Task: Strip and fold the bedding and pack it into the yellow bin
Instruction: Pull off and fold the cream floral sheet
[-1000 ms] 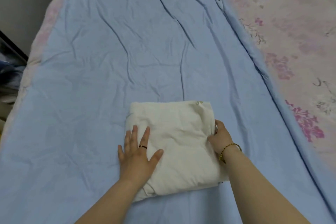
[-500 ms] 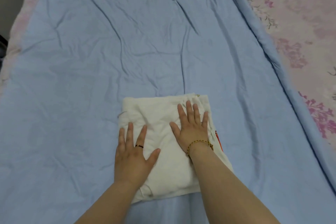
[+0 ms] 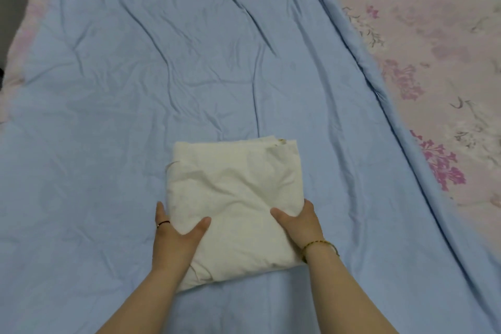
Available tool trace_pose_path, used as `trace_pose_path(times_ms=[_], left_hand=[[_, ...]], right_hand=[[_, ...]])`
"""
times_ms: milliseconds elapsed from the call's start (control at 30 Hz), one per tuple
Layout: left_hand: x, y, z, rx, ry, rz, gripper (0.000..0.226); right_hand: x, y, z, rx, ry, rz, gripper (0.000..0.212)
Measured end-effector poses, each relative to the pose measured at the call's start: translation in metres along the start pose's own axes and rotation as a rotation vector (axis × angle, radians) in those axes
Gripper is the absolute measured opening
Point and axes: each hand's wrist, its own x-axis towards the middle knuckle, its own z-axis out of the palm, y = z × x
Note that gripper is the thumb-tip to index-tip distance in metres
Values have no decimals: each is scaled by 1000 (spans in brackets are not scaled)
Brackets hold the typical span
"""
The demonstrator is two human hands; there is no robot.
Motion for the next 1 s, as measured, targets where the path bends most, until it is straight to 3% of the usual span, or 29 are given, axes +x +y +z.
trace_pose_path(times_ms=[200,300,400,667,800,1000], left_hand=[[-4,13,-23,-186,-136,-174,62],[-19,20,-37,-273,-201,-128,92],[-47,27,-52,-296,-224,-77,109],[-116,38,-104,-310,-254,29,77],[-140,33,-144,-386,-175,56,67],[-139,9,-216,-485,-131,83,47]], right_hand=[[-13,-21,-25,81,-265,33,38],[-35,-19,-33,185,-305,-19,23],[-61,-14,-41,248,-328,-58,37],[-136,-19,-51,292,-317,-179,45],[-177,-43,-40,267,-323,-270,24],[-231,-73,7,214,-280,-375,15]])
